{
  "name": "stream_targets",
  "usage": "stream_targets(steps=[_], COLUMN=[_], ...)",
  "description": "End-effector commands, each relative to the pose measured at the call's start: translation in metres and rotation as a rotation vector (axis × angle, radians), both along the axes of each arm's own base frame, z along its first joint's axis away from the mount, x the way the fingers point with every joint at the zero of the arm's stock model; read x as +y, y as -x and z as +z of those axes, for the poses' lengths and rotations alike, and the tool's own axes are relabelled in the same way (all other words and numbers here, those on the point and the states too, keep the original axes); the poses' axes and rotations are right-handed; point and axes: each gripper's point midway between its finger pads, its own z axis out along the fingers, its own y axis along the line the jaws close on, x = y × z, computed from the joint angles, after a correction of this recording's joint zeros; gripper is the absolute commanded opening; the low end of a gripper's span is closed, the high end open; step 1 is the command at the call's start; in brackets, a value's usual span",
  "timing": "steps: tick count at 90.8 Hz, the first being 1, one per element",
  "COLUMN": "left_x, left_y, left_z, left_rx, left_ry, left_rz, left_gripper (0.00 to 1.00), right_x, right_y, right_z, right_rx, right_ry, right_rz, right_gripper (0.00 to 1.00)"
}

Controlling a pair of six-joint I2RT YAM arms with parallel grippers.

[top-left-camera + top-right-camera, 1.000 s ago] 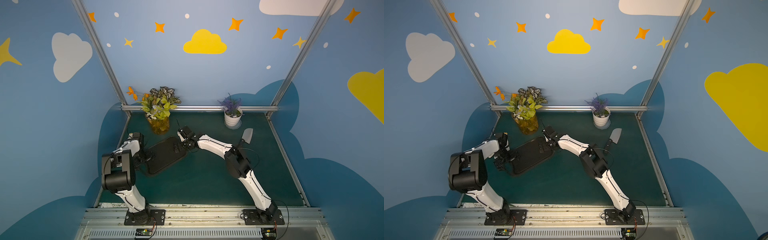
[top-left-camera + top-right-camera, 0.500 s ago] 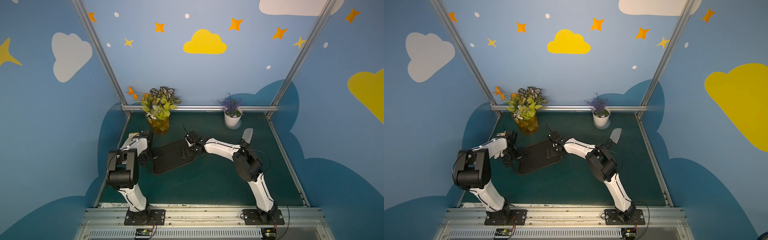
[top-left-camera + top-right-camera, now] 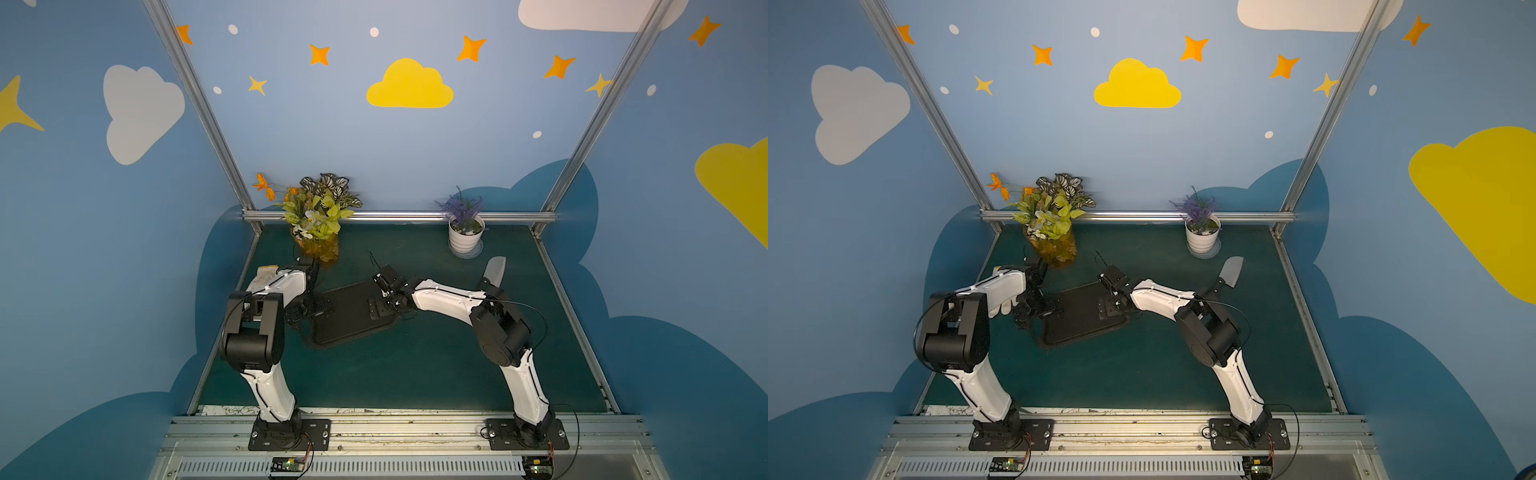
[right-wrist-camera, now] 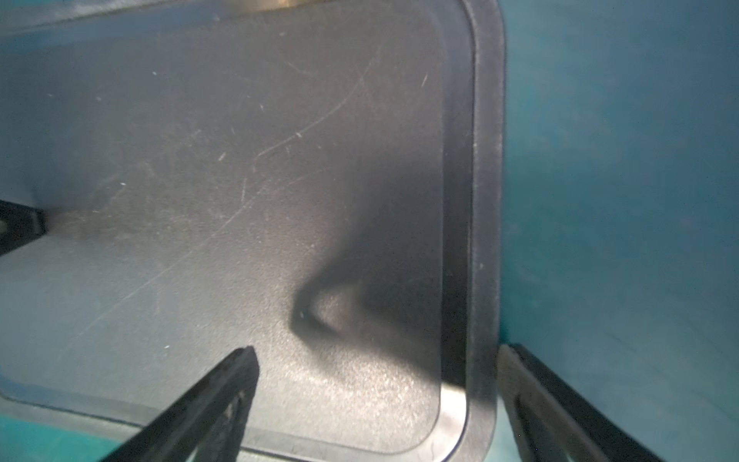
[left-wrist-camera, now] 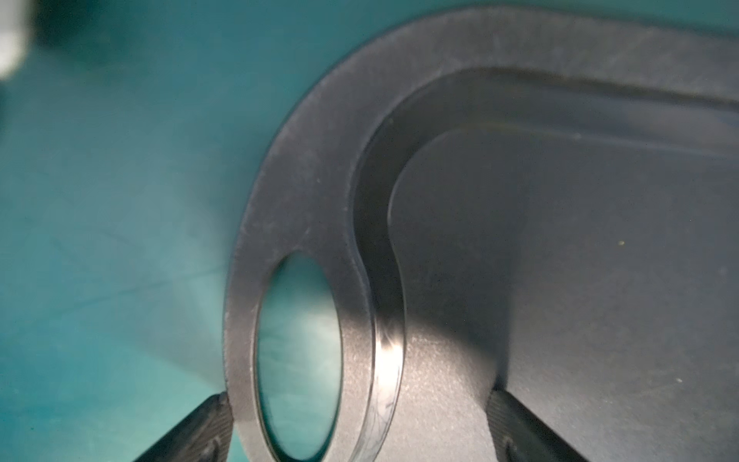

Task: Align the knife with the edge of the cutting board
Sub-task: Move the work surface to the center of the board.

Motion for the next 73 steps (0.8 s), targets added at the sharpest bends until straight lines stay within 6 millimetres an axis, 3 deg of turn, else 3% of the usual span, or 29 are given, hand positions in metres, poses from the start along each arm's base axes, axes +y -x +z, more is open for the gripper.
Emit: stream_targets(steps=[1,35,73], left_x=[-0.059,-0.095,-0.104], left_y=[-0.002,-0.013,-0.023], left_z=[-0.007,-0.014,-0.002], left_rx=[0.021,0.043,-0.001], left_ry=[0.192,0.184,0.199], left_rz=[-0.082,-0.163,-0.185], left_gripper=[1.00,1.00,1.00], right_x=[0.006,-0.024,-0.052], right_y=[0.057,0.068,0.056], right_z=[-0.029,-0.028,-0.014], right_rx=[0.184,0.177,0.142], right_ry=[0.006,0.017,0.006], right_rz=[0.051,-0.037,-0.103], right_gripper=[0.97,0.97,0.97])
